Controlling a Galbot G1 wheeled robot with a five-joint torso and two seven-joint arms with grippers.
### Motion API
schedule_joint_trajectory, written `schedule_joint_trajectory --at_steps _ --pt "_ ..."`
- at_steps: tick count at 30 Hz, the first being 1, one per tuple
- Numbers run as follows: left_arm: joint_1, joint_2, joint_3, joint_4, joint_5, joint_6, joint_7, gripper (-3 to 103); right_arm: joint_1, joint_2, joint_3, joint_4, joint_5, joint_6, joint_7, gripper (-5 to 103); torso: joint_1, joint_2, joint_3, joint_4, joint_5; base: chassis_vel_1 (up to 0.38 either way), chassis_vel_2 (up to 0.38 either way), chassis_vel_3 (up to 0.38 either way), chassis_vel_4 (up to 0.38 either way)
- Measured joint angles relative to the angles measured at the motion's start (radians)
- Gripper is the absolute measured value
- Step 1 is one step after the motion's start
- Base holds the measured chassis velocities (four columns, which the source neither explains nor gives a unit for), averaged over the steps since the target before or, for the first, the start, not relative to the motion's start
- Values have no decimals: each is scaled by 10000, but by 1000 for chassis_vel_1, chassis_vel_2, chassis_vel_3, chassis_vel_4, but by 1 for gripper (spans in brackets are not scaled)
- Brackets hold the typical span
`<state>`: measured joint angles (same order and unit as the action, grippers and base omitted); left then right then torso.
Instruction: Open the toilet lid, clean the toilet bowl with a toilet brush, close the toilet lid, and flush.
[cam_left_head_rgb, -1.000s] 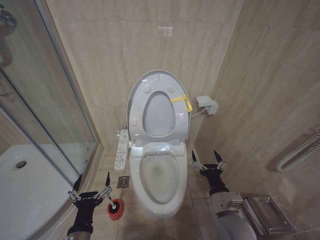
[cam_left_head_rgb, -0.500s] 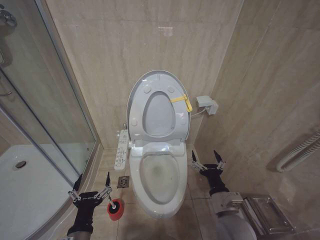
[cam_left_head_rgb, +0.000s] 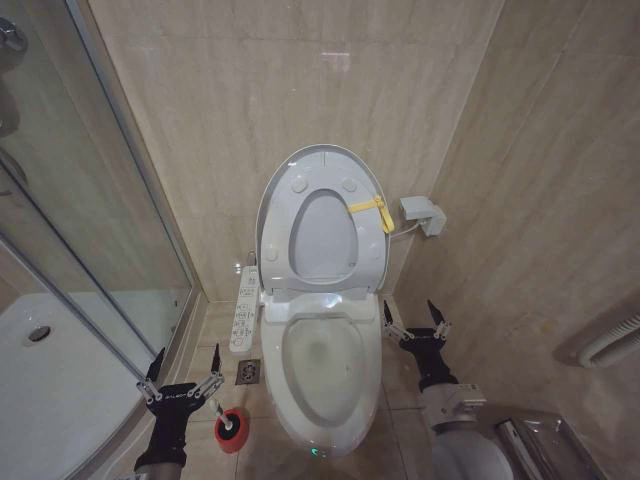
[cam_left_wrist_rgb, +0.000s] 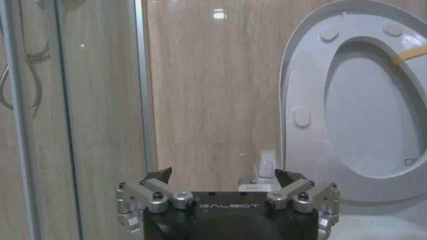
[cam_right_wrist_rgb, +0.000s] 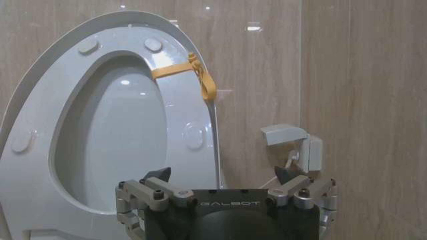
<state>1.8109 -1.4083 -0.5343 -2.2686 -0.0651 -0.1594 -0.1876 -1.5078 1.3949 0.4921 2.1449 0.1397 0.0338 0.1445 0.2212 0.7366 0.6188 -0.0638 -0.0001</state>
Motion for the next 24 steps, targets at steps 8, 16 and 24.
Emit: schedule_joint_trajectory --at_steps 8,16,24 --pt "2 0 1 1 -1 0 1 100 -8 0 0 0 0 0 0 100 -8 2 -3 -3 0 0 0 0 0" --pt "2 0 0 1 -1 0 0 100 -7 0 0 0 0 0 0 100 -5 2 -2 -1 1 0 0 0 0" --pt "1 0 0 1 -1 0 0 100 -7 0 0 0 0 0 0 100 -5 3 -2 -1 1 0 0 0 0"
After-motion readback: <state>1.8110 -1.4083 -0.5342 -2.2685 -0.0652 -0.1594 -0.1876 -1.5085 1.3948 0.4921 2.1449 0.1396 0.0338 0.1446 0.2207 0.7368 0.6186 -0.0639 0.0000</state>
